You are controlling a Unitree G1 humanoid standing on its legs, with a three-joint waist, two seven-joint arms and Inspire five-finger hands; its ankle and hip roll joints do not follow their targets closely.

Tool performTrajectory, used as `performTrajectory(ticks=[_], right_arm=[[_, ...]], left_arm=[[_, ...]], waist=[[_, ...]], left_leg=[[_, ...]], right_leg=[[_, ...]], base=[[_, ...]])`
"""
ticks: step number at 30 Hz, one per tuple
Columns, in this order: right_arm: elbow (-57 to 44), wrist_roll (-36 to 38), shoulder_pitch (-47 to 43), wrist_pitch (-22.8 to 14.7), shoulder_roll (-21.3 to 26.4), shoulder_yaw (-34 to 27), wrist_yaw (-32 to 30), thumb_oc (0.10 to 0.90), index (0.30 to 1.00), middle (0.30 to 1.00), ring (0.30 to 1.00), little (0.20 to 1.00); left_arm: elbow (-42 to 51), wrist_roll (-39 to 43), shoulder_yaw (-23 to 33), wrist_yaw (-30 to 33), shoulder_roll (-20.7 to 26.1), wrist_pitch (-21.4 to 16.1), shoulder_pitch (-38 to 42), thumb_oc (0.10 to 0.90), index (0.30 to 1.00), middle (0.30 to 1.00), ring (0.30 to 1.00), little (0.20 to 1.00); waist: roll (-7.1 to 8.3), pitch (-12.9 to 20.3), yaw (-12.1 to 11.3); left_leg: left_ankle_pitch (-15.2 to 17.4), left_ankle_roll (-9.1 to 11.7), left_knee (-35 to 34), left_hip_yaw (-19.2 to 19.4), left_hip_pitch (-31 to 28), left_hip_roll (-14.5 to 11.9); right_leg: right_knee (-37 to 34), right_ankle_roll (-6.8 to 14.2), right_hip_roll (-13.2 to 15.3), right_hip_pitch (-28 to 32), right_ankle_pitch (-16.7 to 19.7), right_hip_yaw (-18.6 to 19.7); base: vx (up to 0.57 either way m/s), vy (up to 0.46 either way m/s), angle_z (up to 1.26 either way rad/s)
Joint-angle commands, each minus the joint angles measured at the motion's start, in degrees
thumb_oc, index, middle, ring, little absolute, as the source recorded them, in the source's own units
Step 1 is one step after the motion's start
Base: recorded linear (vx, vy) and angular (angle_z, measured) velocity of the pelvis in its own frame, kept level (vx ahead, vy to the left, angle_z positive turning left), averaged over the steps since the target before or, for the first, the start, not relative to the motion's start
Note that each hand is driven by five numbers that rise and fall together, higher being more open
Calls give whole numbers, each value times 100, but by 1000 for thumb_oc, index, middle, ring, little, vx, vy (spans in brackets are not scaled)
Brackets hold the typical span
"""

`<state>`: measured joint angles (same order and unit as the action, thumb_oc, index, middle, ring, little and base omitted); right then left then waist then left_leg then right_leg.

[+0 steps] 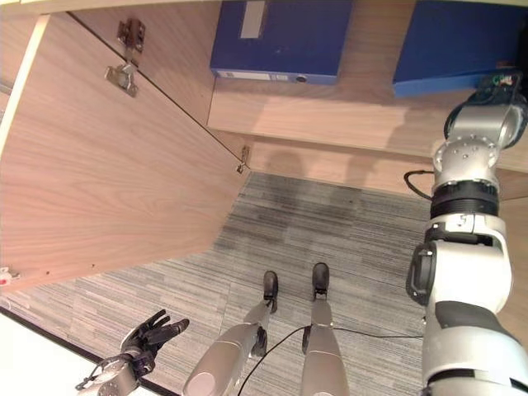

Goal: Put the empty folder in the office cabinet

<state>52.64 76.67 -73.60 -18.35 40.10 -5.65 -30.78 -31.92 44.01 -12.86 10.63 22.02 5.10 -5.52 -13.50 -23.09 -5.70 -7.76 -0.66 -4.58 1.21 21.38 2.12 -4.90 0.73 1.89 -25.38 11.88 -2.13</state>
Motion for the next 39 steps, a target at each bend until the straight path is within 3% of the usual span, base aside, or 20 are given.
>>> performTrajectory(ticks=[1, 3, 4, 5, 11, 27, 39], right_arm=[[-389, -456, -768, -284, 838, 889, 260, 400, 300, 300, 300, 300], [-413, -463, -816, -298, 845, 936, 264, 400, 300, 300, 300, 300], [-404, -497, -850, -283, 902, 996, 243, 535, 502, 502, 502, 502], [-348, -514, -878, -251, 928, 1043, 248, 800, 900, 900, 900, 900], [-428, -507, -742, -227, 872, 986, 330, 800, 900, 900, 900, 900], [-740, -447, 39, -226, 698, 852, 1241, 800, 900, 900, 900, 900], [-778, -203, 334, -77, 771, 881, 1971, 800, 900, 900, 900, 900]], left_arm=[[-236, -222, 72, 95, 549, -178, -381, 800, 900, 900, 900, 900], [-245, -228, 79, 94, 549, -192, -396, 800, 900, 900, 900, 900], [-298, -260, 89, 94, 582, -199, -391, 800, 900, 900, 900, 900], [-332, -260, 97, 87, 580, -213, -388, 800, 900, 900, 900, 900], [-387, -320, 156, 71, 616, -224, -383, 800, 900, 900, 900, 900], [-1258, -728, 592, -19, 435, -430, 110, 800, 900, 900, 900, 900], [-2714, -937, 1008, -228, 405, -389, 484, 800, 900, 900, 900, 900]], waist=[[31, 661, -117], [15, 665, -117], [17, 681, -132], [8, 681, -130], [-18, 679, -154], [-139, 457, -155], [-155, 328, -78]], left_leg=[[223, 221, -42, -475, 131, 301], [217, 228, -42, -499, 138, 300], [216, 236, -42, -515, 136, 308], [212, 244, -42, -523, 145, 312], [195, 266, -42, -581, 177, 325], [163, 298, -42, -533, 151, 329], [133, 329, -42, -482, 132, 305]], right_leg=[[968, 135, -148, -172, -1290, -245], [1033, 130, -142, -210, -1317, -258], [1056, 117, -133, -223, -1326, -266], [1048, 117, -131, -227, -1323, -277], [990, 122, -144, -204, -1310, -319], [1051, 125, -133, -231, -1311, -233], [1131, 140, -124, -248, -1341, -198]], base=[[0, 0, 0], [15, 0, 6], [10, -2, 11], [10, -2, 11], [4, -13, 5], [-8, -1, 2], [-5, -2, -2]])
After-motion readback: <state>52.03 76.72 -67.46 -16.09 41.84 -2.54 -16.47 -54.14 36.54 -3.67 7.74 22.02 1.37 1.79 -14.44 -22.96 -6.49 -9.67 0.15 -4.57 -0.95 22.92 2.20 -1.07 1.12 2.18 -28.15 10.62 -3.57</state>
